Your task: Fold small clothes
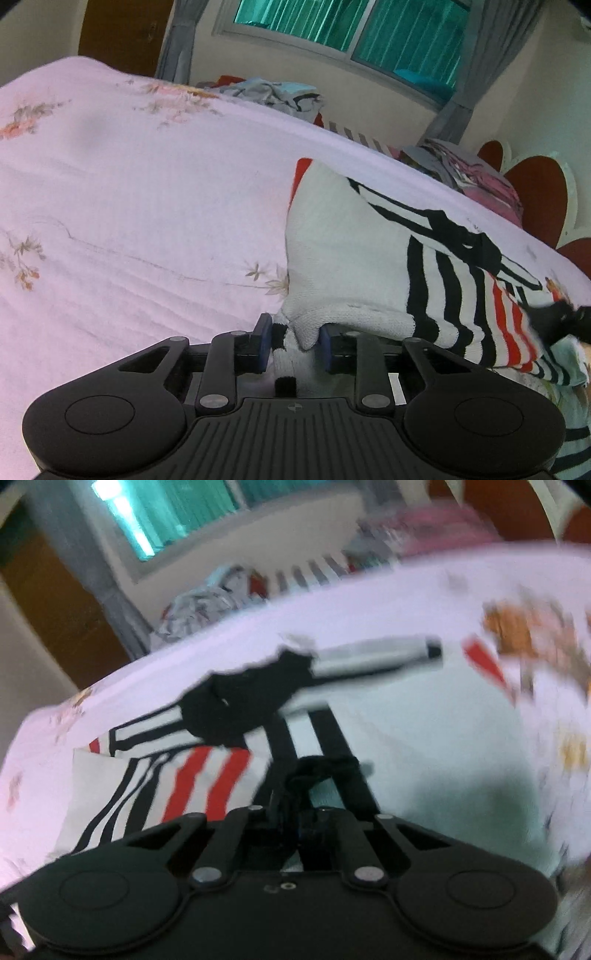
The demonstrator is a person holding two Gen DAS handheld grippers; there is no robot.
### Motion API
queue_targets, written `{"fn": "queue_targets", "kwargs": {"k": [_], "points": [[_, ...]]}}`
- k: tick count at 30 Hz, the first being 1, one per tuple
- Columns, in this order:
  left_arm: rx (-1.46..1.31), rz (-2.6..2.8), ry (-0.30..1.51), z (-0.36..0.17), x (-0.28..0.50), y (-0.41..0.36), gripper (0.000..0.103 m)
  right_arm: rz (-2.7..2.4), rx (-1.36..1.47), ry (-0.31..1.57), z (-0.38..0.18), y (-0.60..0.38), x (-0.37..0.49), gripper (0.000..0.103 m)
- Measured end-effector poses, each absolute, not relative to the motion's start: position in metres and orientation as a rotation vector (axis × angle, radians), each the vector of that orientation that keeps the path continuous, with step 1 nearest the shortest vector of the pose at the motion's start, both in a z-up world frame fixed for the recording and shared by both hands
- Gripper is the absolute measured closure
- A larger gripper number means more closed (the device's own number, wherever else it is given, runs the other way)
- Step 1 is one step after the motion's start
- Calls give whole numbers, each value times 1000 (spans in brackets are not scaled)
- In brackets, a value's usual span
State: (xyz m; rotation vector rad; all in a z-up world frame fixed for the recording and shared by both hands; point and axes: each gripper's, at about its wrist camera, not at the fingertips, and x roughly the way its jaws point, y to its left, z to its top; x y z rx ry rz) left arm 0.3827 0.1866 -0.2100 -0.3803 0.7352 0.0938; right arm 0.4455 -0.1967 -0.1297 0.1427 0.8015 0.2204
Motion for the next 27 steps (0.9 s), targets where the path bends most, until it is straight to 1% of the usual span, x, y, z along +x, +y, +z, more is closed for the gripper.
{"fn": "queue_targets", "kwargs": {"k": [2,6,8,9,10,11,13,19,21,22,23,27], "points": [[-368,92,738,-210,384,185,76,202,64,755,-122,-195,445,97],[-361,95,743,-210,387,183,76,175,16,845,-140,-194,455,97],[-358,93,748,-209,388,183,76,177,41,866,-142,-195,455,96],[-357,92,749,-209,388,184,76,183,78,863,-140,-197,454,91],[-357,92,751,-209,388,184,76,185,122,857,-136,-202,453,83],[-356,91,751,-209,388,184,76,186,154,857,-133,-206,451,70],[-355,91,750,-209,388,184,76,185,218,874,-132,-215,446,55],[-347,89,750,-209,389,183,76,197,334,945,-146,-211,444,58],[-343,88,750,-209,389,182,76,191,344,947,-149,-208,446,68],[-342,87,750,-209,389,182,76,198,343,945,-150,-206,445,85],[-339,86,749,-210,389,182,76,207,337,952,-151,-205,445,96],[-341,84,749,-210,388,182,76,202,238,921,-146,-202,439,97]]}}
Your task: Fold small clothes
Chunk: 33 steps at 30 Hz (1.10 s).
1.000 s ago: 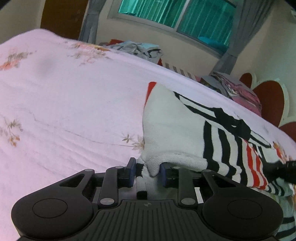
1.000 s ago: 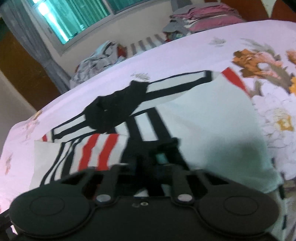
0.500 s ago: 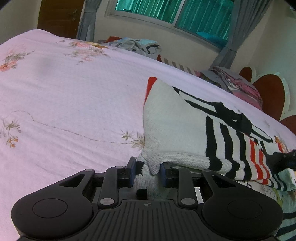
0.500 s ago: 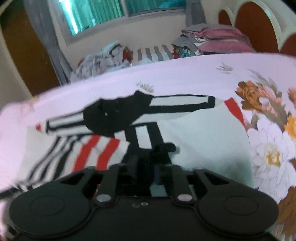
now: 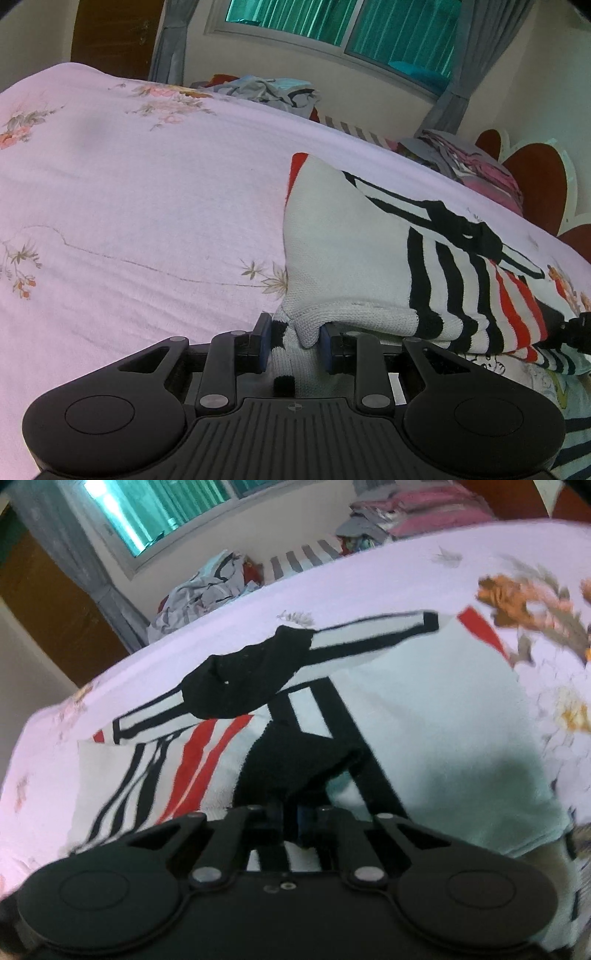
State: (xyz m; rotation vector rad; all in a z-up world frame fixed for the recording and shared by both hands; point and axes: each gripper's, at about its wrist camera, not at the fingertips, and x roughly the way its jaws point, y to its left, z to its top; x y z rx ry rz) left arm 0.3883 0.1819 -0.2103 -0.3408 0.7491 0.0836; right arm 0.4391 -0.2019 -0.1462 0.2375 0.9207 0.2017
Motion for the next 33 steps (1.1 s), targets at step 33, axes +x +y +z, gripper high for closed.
{"fn": "queue_targets", "kwargs": {"k": [33], "points": [[-408,58,745,-191,512,206,46,174,213,902,-148,-216,463,91]]}}
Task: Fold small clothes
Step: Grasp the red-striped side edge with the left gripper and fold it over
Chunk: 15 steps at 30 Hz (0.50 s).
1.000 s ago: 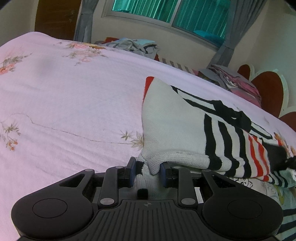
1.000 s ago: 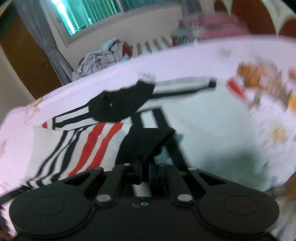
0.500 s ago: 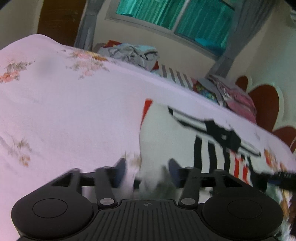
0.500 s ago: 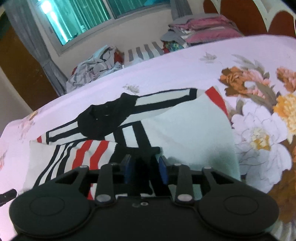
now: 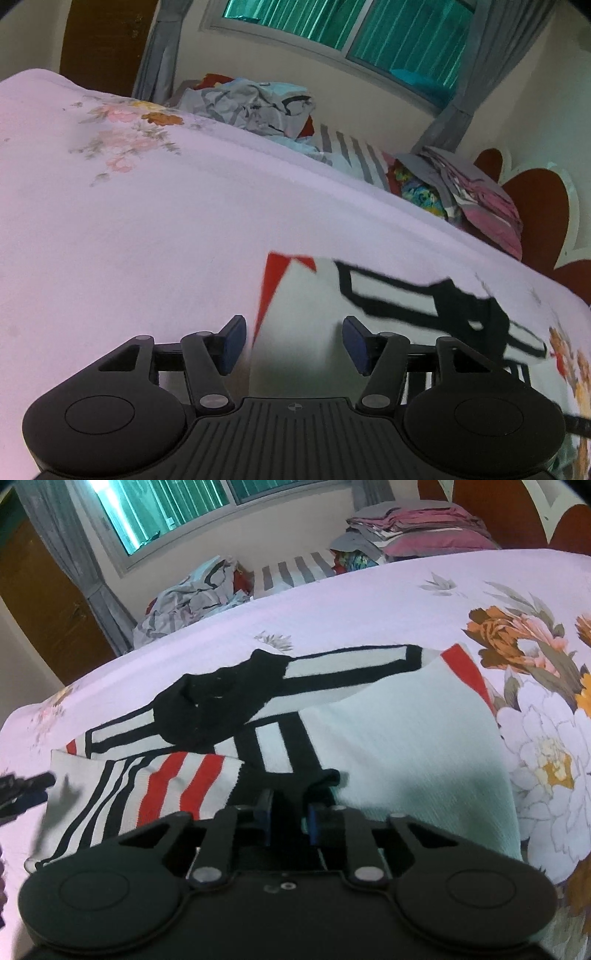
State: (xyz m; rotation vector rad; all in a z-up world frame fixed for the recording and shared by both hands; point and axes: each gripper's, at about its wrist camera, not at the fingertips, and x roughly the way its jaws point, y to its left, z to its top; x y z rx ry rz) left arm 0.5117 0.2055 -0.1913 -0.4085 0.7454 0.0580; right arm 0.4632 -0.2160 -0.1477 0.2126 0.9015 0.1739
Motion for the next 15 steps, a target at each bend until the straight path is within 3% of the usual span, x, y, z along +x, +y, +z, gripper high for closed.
{"fn": "queue_targets", "kwargs": {"k": [2,3,5,7,10,15], "points": [[-410,57,737,-195,522,207,48,179,198,886,-147,-213,463,97],[-409,49,741,-198,527,207,63,183,186,880,-146,-211,463,97],[-408,42,748,-201,532,207,68,197,153,856,-142,-206,463,97],[-399,53,736,-204,533,208,85,209,114,815,-136,-201,461,98],[-381,96,724,-208,534,213,87,189,31,741,-129,-199,459,98],[-341,106,729,-212,541,210,87,147,40,841,-155,-207,470,98]]}}
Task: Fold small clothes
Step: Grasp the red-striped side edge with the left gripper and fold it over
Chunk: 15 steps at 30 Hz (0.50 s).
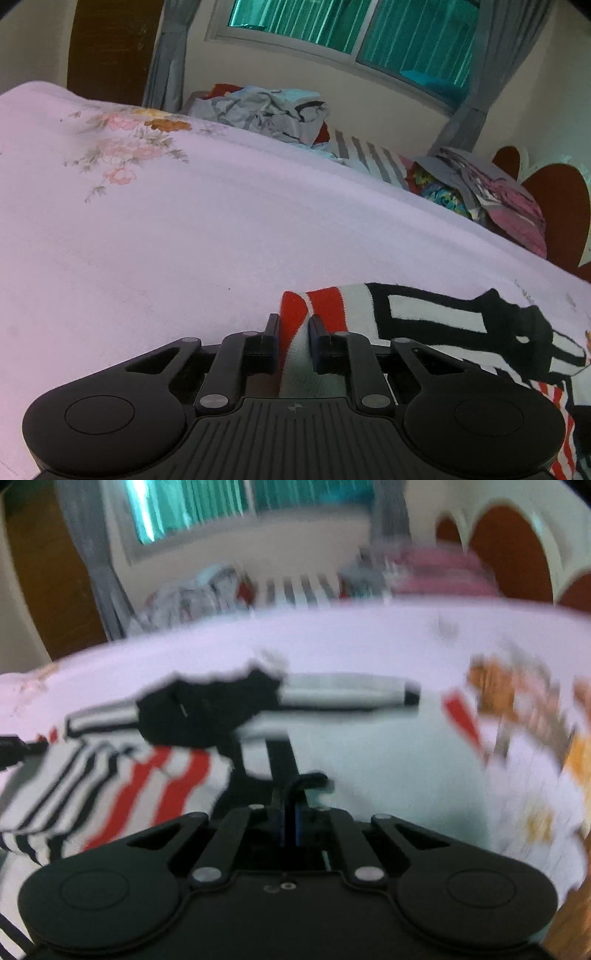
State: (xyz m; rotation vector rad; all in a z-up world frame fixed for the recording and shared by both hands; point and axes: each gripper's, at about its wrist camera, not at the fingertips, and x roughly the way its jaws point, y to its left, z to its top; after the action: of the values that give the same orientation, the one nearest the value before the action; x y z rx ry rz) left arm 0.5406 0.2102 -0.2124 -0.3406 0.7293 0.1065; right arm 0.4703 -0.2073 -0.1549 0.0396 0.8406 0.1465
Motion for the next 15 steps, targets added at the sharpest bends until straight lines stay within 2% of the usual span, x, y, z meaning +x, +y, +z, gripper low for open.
{"fn": "queue_targets", "kwargs": {"k": [1,4,11,12,14,15], "points": [[-354,104,731,-211,540,213,87,147,35,839,-153,-206,470,97],[-348,111,725,-200,531,214,87,129,63,814,-143,-210,466,82],[-255,55,700,-168,494,188,85,179,85,770,-120,-204,456,80],[-246,46,701,-165,490,183,82,190,82,770,-119,-200,454,79],[-231,22,711,-160,479,170,68,215,68,771,-117,-190,451,75],[-226,5,712,-158,472,163,58,226,61,776,-118,-186,450,75]]}}
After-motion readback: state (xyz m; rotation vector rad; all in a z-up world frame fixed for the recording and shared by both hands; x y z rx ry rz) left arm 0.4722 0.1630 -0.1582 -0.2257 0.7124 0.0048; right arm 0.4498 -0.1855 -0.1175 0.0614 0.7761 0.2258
